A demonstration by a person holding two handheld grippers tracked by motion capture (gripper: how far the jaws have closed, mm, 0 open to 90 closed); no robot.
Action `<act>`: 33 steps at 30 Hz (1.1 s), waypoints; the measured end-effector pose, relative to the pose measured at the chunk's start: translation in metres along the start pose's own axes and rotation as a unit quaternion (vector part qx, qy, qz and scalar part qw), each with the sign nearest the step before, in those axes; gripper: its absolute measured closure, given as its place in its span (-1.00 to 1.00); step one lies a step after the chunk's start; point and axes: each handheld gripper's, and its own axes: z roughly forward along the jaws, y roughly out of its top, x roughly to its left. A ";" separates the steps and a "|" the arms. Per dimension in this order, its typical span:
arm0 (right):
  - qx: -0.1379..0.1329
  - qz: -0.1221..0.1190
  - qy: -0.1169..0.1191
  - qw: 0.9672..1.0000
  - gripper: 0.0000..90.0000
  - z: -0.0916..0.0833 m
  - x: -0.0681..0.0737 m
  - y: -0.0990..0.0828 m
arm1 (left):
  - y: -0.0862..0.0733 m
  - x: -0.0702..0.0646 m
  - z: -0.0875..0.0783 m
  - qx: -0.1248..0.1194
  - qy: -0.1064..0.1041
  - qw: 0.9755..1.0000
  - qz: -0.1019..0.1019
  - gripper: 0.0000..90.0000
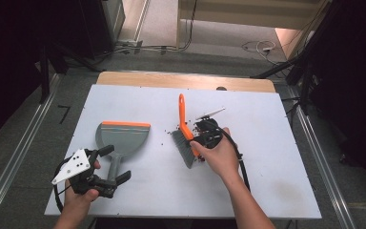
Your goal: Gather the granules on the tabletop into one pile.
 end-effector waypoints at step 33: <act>-0.014 0.066 0.029 0.997 0.52 0.042 0.036 0.042 | 0.000 0.002 -0.001 -0.002 -0.001 1.000 -0.004 -1.00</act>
